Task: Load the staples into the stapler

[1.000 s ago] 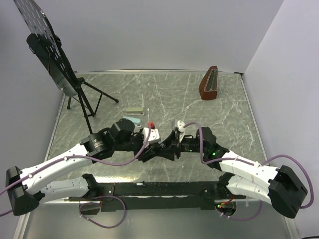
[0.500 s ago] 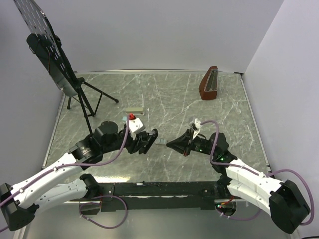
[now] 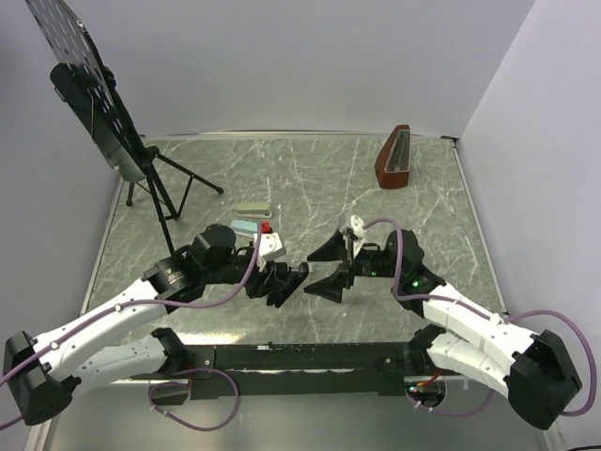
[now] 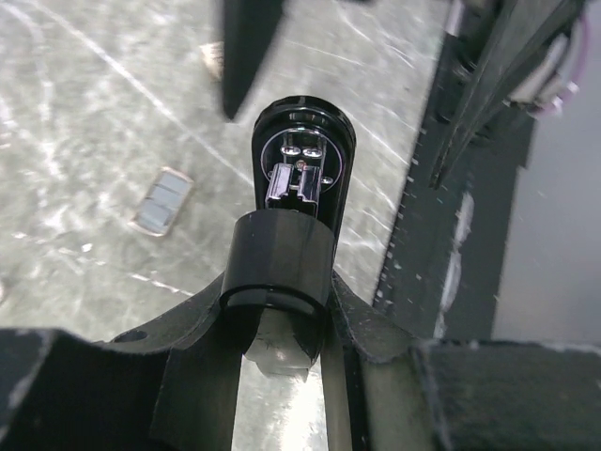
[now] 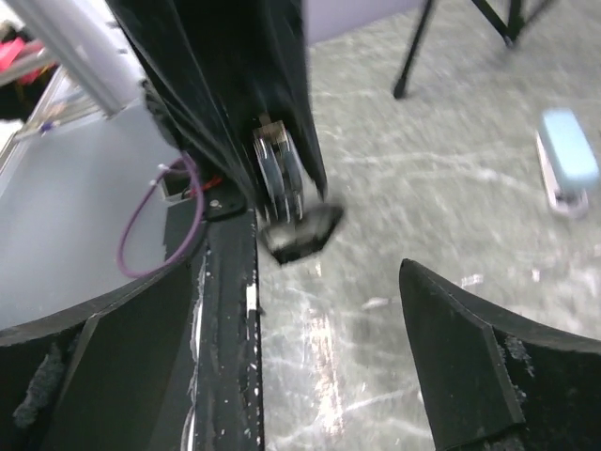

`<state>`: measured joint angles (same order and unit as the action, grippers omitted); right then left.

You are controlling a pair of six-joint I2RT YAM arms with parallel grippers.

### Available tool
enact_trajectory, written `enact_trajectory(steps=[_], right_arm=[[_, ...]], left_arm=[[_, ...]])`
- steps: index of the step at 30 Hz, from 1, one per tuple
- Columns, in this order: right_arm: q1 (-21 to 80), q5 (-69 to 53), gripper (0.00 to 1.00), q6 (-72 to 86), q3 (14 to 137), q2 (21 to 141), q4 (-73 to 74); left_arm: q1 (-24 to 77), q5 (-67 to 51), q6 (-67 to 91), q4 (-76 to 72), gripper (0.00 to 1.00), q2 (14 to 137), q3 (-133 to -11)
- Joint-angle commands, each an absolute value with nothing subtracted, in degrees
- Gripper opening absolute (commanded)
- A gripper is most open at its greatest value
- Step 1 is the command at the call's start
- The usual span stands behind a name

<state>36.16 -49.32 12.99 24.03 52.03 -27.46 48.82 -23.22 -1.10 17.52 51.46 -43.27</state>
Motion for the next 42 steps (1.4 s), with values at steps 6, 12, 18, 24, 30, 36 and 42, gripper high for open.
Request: enact_trajectory(steps=[6, 12, 18, 24, 30, 36, 42], right_arm=[[38.67, -59.67, 0.96, 6.06, 34.45, 59.85, -24.34], [41.04, -60.12, 0.84, 6.41, 36.21, 63.10, -25.74], [40.96, -61.08, 0.63, 7.30, 36.74, 64.60, -27.07], [39.73, -60.64, 0.06, 7.29, 34.64, 63.20, -25.40], [32.98, -61.79, 0.00, 19.05, 26.92, 57.23, -40.84], [27.78, -58.10, 0.00, 29.43, 22.06, 49.59, -53.76], [23.47, -50.47, 0.00, 32.17, 22.06, 38.96, -52.66]], left_arm=[[48.69, -32.34, -5.10, 14.59, 0.01, 52.65, -50.45], [48.69, -33.84, -5.98, 16.00, 0.01, 54.40, -51.94], [48.69, -34.10, -6.94, 17.58, 0.01, 54.76, -52.47], [48.60, -31.91, -6.42, 16.27, 0.01, 51.43, -51.24], [46.32, -27.25, -4.14, 13.54, 0.01, 44.84, -48.61], [42.10, -19.61, 5.70, 4.41, 0.01, 39.38, -43.16], [41.84, -6.08, 19.83, -4.65, 0.01, 32.53, -34.38]])
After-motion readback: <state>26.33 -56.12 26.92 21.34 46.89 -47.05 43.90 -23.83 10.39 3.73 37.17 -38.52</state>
